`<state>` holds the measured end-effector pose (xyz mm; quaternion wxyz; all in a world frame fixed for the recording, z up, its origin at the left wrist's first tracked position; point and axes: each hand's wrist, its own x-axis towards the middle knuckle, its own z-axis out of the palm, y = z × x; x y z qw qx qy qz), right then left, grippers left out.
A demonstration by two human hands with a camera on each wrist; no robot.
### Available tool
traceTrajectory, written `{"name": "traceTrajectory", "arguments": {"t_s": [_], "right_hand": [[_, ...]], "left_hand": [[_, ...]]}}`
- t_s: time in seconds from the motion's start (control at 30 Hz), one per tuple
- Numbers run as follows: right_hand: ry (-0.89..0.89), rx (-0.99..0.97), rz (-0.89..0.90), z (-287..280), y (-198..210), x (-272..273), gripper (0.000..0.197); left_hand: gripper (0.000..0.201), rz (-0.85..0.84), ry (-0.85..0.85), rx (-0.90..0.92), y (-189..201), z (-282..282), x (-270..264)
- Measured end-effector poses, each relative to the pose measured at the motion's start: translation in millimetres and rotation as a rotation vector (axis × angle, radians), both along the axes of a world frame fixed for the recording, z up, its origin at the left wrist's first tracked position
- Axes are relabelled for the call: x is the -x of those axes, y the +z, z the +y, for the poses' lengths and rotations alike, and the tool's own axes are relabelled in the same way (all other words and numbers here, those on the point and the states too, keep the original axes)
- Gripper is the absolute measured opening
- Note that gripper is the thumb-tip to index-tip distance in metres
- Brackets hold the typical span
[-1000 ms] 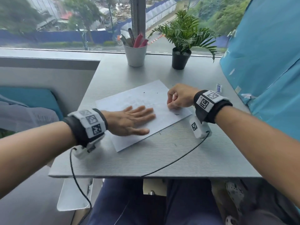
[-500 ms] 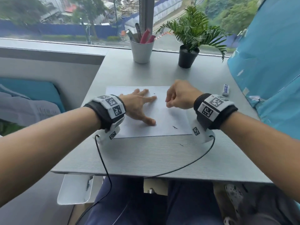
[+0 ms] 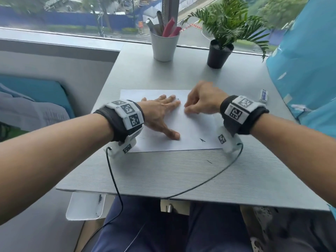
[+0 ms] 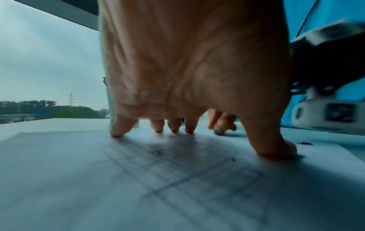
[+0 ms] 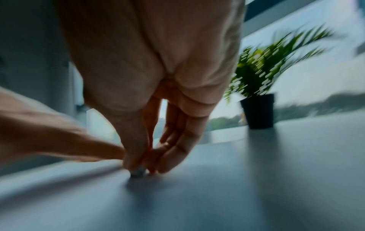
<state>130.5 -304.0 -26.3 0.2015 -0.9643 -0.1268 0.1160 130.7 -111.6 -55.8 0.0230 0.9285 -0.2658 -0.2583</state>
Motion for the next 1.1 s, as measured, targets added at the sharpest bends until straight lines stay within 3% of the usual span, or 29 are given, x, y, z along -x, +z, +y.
{"name": "traceTrajectory", "arguments": {"t_s": [0.1, 0.23, 0.4, 0.57, 0.73, 0.9, 1.03, 1.1], "right_hand": [[-0.053, -0.01, -0.085, 0.6, -3.9, -1.2, 0.006], [0.142, -0.031, 0.017, 19.2, -6.1, 32.7, 0.005], [-0.066, 0.019, -0.084, -4.1, -2.2, -3.1, 0.006], [0.187, -0.004, 0.028, 28.3, -3.8, 42.5, 0.004], [-0.078, 0.053, -0.088, -8.2, 0.4, -3.1, 0.009], [0.149, 0.009, -0.015, 23.2, -6.0, 37.4, 0.002], [-0.055, 0.042, -0.077, -4.8, 1.4, -7.6, 0.008], [-0.056, 0.057, -0.127, -2.2, -1.2, -8.7, 0.007]], "left_hand": [[0.131, 0.0, 0.005, -0.008, 0.7, -0.4, 0.7], [0.133, 0.023, -0.005, -0.006, 0.2, 0.4, 1.2], [0.132, 0.012, 0.01, -0.031, 2.5, -5.1, 3.8], [0.136, 0.016, 0.009, -0.022, 1.6, -4.1, 3.9], [0.134, 0.0, 0.016, -0.032, 3.1, -8.0, 6.3], [0.138, 0.01, 0.021, -0.035, 1.9, -7.7, 5.1], [0.135, 0.0, 0.027, -0.034, 1.6, -10.1, 6.6], [0.135, -0.003, 0.03, -0.036, 2.3, -10.0, 7.0]]}}
